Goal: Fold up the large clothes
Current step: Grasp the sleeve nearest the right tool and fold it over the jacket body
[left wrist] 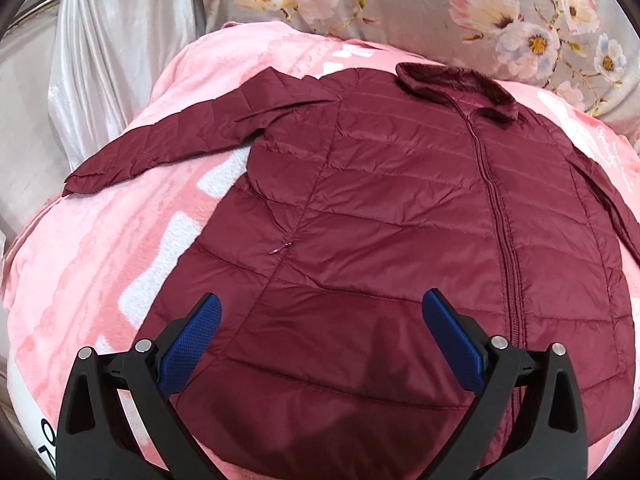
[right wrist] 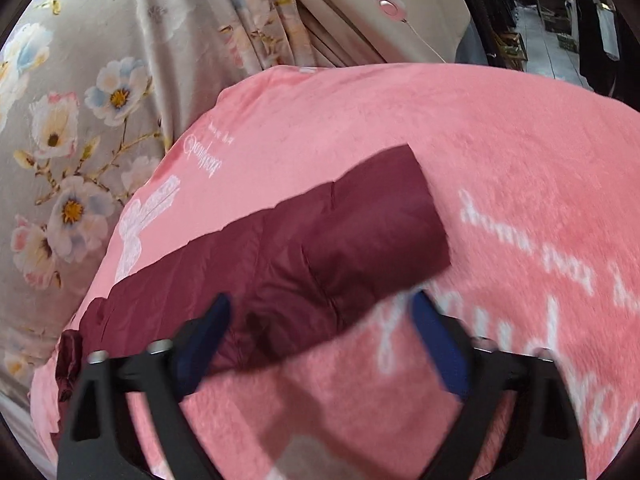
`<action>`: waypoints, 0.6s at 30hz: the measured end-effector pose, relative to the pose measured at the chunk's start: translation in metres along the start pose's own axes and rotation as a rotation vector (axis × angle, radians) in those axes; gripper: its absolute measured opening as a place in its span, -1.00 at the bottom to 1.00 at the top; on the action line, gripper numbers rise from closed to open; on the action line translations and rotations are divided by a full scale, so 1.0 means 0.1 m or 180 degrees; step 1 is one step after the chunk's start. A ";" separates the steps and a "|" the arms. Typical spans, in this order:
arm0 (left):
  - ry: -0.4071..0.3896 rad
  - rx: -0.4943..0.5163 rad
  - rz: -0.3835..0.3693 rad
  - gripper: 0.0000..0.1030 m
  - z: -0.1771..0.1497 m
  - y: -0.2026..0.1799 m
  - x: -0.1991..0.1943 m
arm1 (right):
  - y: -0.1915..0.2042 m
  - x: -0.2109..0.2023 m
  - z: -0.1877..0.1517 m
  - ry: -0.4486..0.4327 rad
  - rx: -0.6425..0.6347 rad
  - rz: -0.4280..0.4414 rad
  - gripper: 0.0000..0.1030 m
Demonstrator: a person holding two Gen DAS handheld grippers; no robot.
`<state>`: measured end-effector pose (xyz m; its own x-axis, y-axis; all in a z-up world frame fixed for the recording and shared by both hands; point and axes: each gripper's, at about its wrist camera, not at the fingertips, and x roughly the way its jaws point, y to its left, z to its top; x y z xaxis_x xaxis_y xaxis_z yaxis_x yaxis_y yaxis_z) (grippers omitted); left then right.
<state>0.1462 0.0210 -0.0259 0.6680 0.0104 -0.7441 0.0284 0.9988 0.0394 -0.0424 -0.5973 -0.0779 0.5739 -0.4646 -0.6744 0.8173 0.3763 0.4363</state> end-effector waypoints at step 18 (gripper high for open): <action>0.0227 -0.0224 0.0430 0.91 0.05 0.48 0.28 | 3.45 -0.91 -1.34 0.0034 -0.2286 0.1650 -0.84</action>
<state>0.1704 0.0691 -0.0418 0.6076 0.1457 -0.7808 -0.1119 0.9889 0.0974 0.1807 -0.3180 0.0547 0.8598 -0.0898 -0.5026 0.2231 0.9516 0.2117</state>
